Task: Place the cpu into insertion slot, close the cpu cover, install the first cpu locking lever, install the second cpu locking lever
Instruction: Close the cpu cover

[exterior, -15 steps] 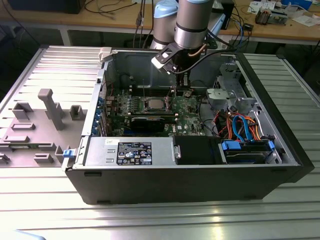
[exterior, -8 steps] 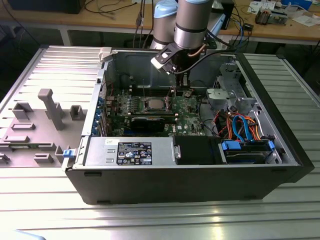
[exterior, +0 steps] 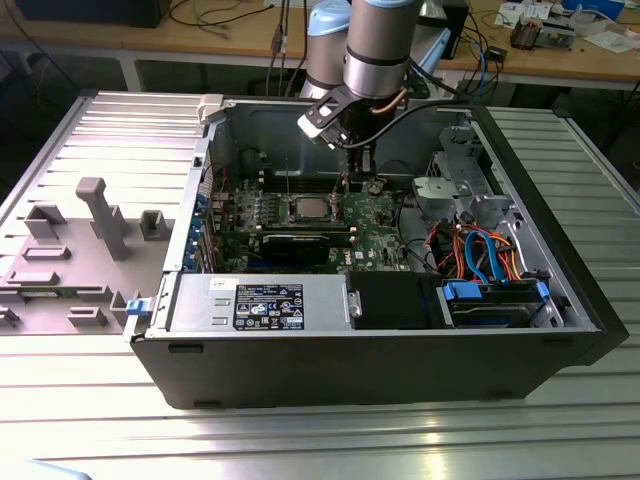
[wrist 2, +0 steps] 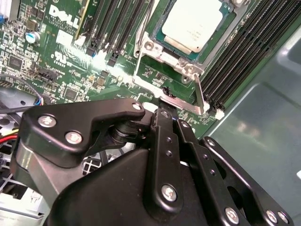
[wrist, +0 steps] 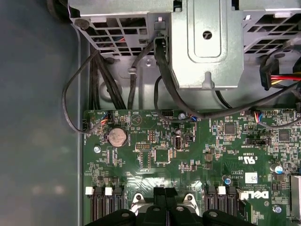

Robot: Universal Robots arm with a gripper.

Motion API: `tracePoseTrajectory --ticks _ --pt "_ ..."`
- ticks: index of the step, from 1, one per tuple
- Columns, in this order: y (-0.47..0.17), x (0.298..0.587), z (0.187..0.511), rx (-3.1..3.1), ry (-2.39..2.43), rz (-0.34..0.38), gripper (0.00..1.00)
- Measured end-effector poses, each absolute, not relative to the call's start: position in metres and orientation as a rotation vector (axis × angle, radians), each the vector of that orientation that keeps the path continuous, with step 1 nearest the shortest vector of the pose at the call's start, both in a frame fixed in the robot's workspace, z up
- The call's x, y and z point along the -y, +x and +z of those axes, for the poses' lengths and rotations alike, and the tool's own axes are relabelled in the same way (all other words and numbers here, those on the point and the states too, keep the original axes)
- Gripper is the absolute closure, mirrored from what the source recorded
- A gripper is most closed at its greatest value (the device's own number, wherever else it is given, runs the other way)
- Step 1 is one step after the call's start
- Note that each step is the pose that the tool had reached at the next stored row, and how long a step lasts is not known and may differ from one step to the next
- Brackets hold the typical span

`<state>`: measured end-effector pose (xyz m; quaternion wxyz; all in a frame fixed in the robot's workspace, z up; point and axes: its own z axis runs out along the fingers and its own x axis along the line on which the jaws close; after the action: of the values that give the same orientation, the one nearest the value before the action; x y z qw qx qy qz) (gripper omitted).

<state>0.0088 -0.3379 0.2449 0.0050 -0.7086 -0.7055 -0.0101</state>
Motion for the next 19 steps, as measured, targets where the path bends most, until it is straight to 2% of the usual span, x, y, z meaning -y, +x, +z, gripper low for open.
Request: tracePoseTrajectory --ticks 19 --pt "-0.018 0.338 0.238 2.21 -2.219 -0.031 0.89"
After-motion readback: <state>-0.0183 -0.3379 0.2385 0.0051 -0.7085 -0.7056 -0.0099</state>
